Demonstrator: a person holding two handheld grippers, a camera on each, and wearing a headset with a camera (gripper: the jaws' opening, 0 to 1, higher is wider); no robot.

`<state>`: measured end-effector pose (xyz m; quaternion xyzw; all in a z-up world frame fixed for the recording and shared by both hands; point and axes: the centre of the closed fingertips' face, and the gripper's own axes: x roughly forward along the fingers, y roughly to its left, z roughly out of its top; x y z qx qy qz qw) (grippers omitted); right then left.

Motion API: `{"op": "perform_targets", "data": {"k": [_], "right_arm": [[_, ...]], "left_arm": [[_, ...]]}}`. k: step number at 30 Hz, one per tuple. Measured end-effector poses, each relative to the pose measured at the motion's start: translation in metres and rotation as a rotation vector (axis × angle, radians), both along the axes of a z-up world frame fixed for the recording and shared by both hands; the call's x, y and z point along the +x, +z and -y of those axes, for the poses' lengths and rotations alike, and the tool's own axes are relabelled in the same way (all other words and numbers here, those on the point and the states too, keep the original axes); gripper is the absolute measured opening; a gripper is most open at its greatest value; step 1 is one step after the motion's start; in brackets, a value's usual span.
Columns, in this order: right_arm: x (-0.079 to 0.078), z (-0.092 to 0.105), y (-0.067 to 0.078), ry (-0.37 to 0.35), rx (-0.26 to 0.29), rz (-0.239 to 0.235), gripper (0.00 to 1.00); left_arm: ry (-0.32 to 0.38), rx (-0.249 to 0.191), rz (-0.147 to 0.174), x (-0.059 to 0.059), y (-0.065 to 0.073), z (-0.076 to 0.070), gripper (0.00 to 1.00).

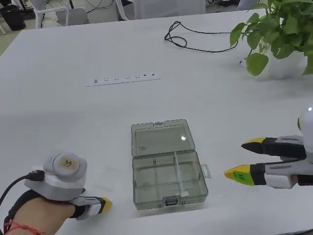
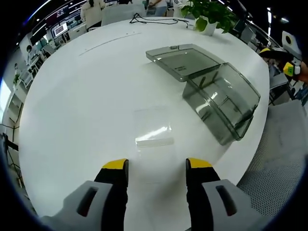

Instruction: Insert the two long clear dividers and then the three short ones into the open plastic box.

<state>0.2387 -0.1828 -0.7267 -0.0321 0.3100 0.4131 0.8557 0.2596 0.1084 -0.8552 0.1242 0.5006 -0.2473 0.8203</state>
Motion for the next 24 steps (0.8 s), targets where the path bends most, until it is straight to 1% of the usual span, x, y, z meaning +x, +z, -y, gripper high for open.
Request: {"op": "perform_targets", "data": {"k": [3,6,10,14,15,18,24], "right_arm": [[-0.004,0.000,-0.001,0.017,0.009,0.011,0.65],[-0.007,-0.001,0.000,0.044,0.009,0.035,0.66],[-0.008,0.000,0.000,0.056,0.015,0.049,0.66],[-0.011,0.001,-0.003,0.067,0.005,0.051,0.66],[-0.011,0.001,-0.003,0.068,0.004,0.054,0.66],[-0.013,-0.001,-0.004,0.097,-0.012,0.080,0.68],[-0.018,-0.002,-0.014,0.148,-0.056,0.084,0.71]], "left_arm": [[-0.003,0.026,-0.005,0.001,0.000,-0.001,0.44],[-0.006,0.061,-0.008,0.003,-0.002,-0.003,0.42],[0.001,0.063,-0.020,0.003,0.000,0.001,0.38],[0.013,0.065,-0.026,0.005,0.000,0.002,0.33],[0.028,0.065,-0.033,0.005,0.000,0.002,0.33],[0.035,0.067,-0.037,0.006,0.000,0.001,0.32],[0.035,0.076,-0.054,0.006,0.000,0.001,0.32]]}}
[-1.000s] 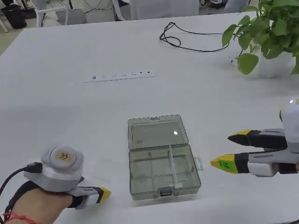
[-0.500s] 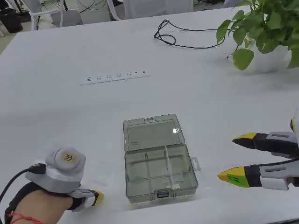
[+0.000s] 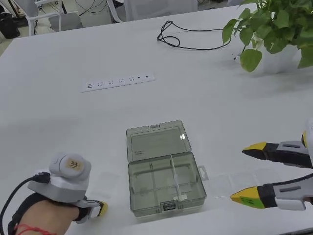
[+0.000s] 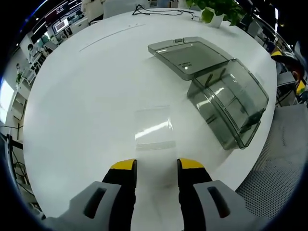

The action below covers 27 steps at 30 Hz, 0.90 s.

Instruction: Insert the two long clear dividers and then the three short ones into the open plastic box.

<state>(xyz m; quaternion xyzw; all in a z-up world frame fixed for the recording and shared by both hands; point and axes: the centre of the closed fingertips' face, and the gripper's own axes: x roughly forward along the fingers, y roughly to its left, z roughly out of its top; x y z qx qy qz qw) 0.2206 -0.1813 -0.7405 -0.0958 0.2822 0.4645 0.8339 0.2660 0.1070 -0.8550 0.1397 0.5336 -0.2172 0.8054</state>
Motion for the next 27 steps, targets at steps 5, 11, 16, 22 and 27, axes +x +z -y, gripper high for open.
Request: {"op": "perform_targets", "data": {"k": [5,11,16,22,27], "right_arm": [[-0.002,0.002,-0.009,0.023,-0.039,-0.002,0.74],[-0.002,0.004,-0.014,0.026,-0.052,-0.001,0.76],[-0.004,0.003,-0.016,0.030,-0.061,-0.008,0.78],[-0.007,-0.001,-0.015,0.031,-0.066,-0.012,0.79],[-0.009,-0.008,-0.010,0.033,-0.066,-0.012,0.79]], "left_arm": [[0.016,-0.030,0.001,0.000,0.002,-0.002,0.31],[0.015,-0.050,-0.001,-0.001,0.002,0.000,0.30],[0.018,-0.071,0.001,-0.002,0.002,0.001,0.30],[0.035,-0.112,0.012,-0.004,0.006,0.003,0.30],[0.066,-0.159,0.029,-0.004,0.013,0.003,0.30]]}}
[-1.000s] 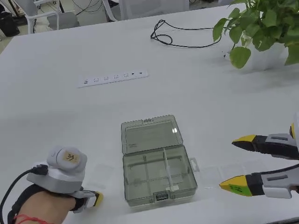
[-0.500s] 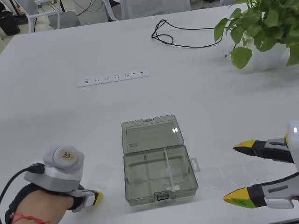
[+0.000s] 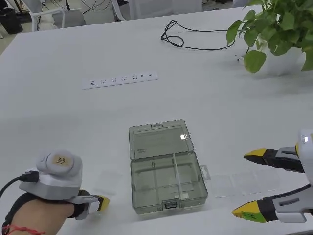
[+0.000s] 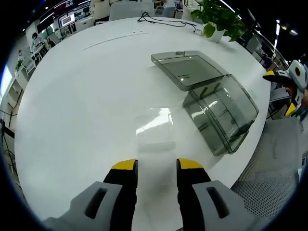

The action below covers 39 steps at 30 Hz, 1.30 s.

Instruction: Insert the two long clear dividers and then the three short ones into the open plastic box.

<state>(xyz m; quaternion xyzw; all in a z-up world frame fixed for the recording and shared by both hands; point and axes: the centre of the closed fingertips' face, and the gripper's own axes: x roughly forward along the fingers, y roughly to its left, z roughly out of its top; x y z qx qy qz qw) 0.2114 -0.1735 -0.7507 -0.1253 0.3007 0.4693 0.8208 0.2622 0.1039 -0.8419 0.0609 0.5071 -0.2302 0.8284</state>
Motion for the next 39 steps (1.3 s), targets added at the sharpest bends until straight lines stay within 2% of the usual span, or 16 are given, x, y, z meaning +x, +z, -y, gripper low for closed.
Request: {"op": "perform_targets", "data": {"k": [4,7,11,14,19,23,25,27,30,34,39], "right_arm": [[0.000,-0.009,0.009,-0.012,0.026,-0.005,0.79],[0.002,-0.016,0.017,-0.024,0.053,-0.001,0.79],[0.006,-0.028,0.031,-0.066,0.095,-0.026,0.78],[0.010,-0.034,0.037,-0.118,0.107,-0.083,0.76],[0.019,-0.056,0.060,-0.171,0.200,-0.094,0.73],[0.023,-0.076,0.077,-0.208,0.264,-0.114,0.65],[0.025,-0.087,0.086,-0.241,0.316,-0.134,0.61],[0.026,-0.094,0.091,-0.249,0.339,-0.138,0.54],[0.027,-0.105,0.090,-0.266,0.354,-0.154,0.47],[0.025,-0.121,0.088,-0.286,0.364,-0.187,0.32],[0.025,-0.132,0.081,-0.321,0.368,-0.223,0.26]], "left_arm": [[0.030,-0.046,0.022,-0.001,0.010,-0.001,0.30],[0.046,-0.086,0.046,-0.004,0.022,0.001,0.30],[0.062,-0.139,0.081,-0.005,0.039,0.005,0.30],[0.068,-0.198,0.121,-0.005,0.057,0.014,0.30],[0.062,-0.297,0.170,-0.006,0.086,0.032,0.30],[0.046,-0.377,0.201,-0.007,0.105,0.050,0.30],[0.029,-0.393,0.213,-0.009,0.113,0.058,0.30],[0.002,-0.432,0.229,-0.012,0.122,0.072,0.30],[-0.014,-0.475,0.242,-0.015,0.134,0.086,0.30],[-0.061,-0.501,0.257,-0.022,0.144,0.104,0.30],[-0.098,-0.532,0.257,-0.029,0.150,0.117,0.30]]}}
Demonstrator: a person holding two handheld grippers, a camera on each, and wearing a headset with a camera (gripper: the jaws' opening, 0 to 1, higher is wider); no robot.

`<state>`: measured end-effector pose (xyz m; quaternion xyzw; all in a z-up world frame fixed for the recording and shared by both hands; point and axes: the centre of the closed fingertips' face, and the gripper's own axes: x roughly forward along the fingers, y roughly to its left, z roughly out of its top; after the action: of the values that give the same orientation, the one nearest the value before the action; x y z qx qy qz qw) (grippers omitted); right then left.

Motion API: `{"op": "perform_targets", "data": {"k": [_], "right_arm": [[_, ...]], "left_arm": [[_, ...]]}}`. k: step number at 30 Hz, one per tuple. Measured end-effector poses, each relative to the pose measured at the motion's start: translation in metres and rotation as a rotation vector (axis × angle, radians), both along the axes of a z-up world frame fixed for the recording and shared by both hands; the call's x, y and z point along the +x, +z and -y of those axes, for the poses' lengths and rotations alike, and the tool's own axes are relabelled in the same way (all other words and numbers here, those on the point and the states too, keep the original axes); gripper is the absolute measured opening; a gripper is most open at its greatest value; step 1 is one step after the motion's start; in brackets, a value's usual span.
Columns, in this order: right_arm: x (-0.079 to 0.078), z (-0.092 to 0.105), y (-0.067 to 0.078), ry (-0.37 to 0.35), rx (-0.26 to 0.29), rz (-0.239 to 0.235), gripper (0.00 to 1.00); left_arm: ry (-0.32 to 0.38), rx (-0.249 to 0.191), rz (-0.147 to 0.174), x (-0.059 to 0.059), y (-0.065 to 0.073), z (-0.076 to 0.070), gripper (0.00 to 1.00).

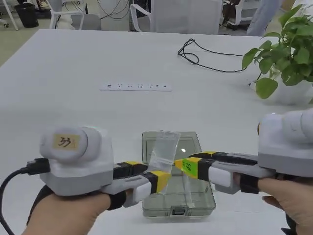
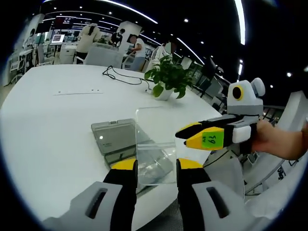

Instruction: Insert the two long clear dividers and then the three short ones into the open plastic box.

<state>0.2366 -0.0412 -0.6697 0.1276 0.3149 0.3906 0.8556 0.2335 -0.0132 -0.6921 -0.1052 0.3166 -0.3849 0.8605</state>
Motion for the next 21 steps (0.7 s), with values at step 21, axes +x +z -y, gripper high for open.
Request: {"op": "perform_targets", "data": {"k": [21], "right_arm": [[0.010,-0.004,0.001,-0.107,0.050,-0.096,0.06]], "left_arm": [[-0.053,-0.048,0.038,0.000,0.010,0.016,0.35]]}}
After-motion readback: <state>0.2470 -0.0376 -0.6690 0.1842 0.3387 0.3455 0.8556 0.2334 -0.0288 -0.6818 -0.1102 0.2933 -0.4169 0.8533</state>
